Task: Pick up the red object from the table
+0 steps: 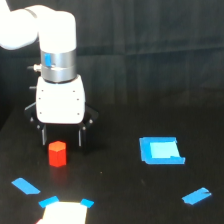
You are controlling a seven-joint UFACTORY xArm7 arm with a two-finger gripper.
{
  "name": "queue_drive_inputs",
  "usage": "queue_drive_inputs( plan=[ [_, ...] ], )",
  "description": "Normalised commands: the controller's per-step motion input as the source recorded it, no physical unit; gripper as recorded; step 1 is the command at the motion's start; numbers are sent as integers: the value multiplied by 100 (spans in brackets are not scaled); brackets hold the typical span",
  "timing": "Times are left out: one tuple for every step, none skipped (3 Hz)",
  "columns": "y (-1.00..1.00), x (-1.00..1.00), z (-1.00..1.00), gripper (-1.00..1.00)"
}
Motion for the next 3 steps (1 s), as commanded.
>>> queue_drive_inputs(
  plan=[
    [-44, 28, -81, -28],
    [-9, 14, -37, -100],
    [-17, 40, -33, -91]
  ],
)
